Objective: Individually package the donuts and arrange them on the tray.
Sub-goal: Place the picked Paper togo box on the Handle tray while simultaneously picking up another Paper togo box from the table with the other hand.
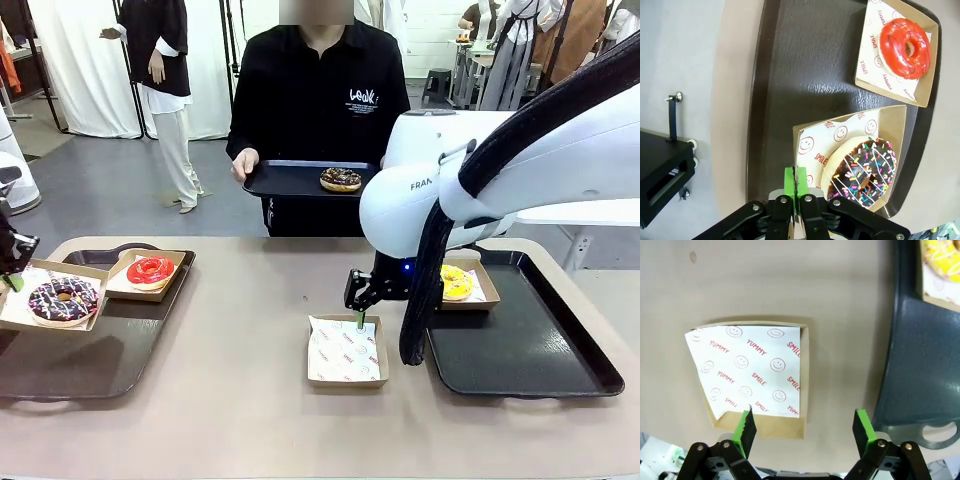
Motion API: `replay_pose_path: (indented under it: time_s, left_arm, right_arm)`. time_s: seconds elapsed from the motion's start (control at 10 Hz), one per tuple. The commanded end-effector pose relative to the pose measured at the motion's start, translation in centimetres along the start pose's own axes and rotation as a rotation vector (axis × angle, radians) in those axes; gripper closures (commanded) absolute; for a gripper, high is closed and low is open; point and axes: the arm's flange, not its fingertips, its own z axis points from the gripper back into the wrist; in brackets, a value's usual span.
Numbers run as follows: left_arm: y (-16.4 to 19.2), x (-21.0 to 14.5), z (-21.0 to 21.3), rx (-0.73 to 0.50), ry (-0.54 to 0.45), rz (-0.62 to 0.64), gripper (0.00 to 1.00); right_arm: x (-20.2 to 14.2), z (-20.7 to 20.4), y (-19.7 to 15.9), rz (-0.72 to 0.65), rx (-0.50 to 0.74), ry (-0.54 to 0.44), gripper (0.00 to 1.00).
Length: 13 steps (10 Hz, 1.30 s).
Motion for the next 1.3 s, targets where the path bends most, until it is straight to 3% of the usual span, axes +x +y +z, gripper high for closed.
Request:
replay_pose_path:
  time_s: [0.0, 0.5, 1.2]
  left_arm:
    - [-1.0, 0.2, -1.4, 0.009, -0.002, -0.019, 0.99]
    - [-2.3, -0.8, -3.2, -0.001, 0.092, -0.201, 0.99]
    - [-2.0, -1.4, -4.8, 0.019, 0.072, -0.184, 0.99]
  right_arm:
    - [0.2, -1.4, 0.3, 0.021, -0.011, -0.021, 0.00]
    - [0.6, -3.4, 0.9, 0.068, -0.025, 0.026, 0.00]
    - [0.5, -4.9, 1.6, 0.085, -0.039, 0.004, 0.00]
